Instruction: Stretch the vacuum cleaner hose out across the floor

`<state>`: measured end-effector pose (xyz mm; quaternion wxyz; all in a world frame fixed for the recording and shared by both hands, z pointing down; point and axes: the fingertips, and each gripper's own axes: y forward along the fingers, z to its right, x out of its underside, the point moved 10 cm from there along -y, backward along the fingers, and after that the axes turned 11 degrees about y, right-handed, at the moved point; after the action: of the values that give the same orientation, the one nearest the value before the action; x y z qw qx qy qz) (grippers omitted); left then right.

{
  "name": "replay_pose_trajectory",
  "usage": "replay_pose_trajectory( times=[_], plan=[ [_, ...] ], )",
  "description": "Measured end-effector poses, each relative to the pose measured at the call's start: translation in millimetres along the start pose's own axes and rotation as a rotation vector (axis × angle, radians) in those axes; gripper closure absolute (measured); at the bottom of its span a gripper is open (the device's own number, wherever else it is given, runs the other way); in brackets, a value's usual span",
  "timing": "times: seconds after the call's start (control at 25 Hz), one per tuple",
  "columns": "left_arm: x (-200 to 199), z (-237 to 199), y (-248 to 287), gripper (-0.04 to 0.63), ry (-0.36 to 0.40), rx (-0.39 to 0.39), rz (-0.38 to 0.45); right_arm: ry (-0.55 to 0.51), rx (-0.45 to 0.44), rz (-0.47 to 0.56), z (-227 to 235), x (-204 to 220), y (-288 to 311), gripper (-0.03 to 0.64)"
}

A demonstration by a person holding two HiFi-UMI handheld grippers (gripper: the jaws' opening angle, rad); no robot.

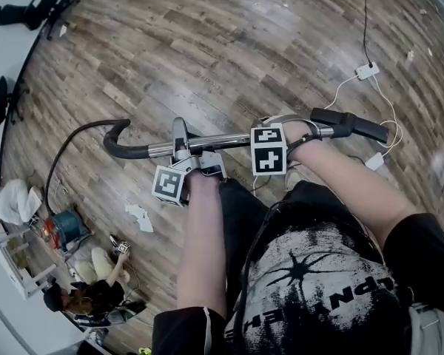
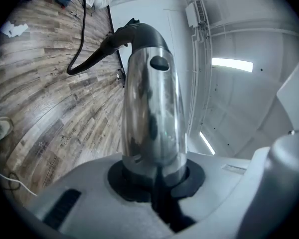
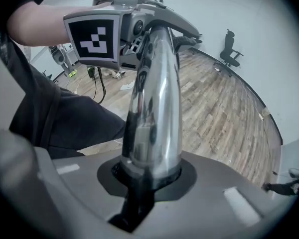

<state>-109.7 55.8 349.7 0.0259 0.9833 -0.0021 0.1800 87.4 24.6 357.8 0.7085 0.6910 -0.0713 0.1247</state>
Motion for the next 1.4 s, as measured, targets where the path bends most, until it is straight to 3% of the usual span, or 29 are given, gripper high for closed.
replay_pose_trajectory(
  times=[0.28,0.6,0.8,1.16,1.4],
  plan=[
    [65.4,48.8,-67.0,0.555,0.040,-0.037,0.039,-0.044,-0.051,0.047,-51.8,72.7,-31.9,0.549],
    [43.4,46.3,-104.8,0.555,0.084,-0.080,0.086,-0.104,-0.085,0.056,-78.8,53.1,-32.3,0.548],
    [14.1,25.0,-83.3,0.555,0.036,-0.040,0.050,-0.064,-0.037,0.008,-69.5,20.7,-23.5,0.548],
    [16.6,21.0,-34.4,0.555,-0.004,0.041,-0.099,0.103,0.047,-0.020,-54.4,22.7,-23.0,0.552],
    [43.5,22.7,-27.7,0.555,0.026,0.011,-0.134,0.145,0.050,-0.021,-50.8,51.1,-22.1,0.557]
  ],
)
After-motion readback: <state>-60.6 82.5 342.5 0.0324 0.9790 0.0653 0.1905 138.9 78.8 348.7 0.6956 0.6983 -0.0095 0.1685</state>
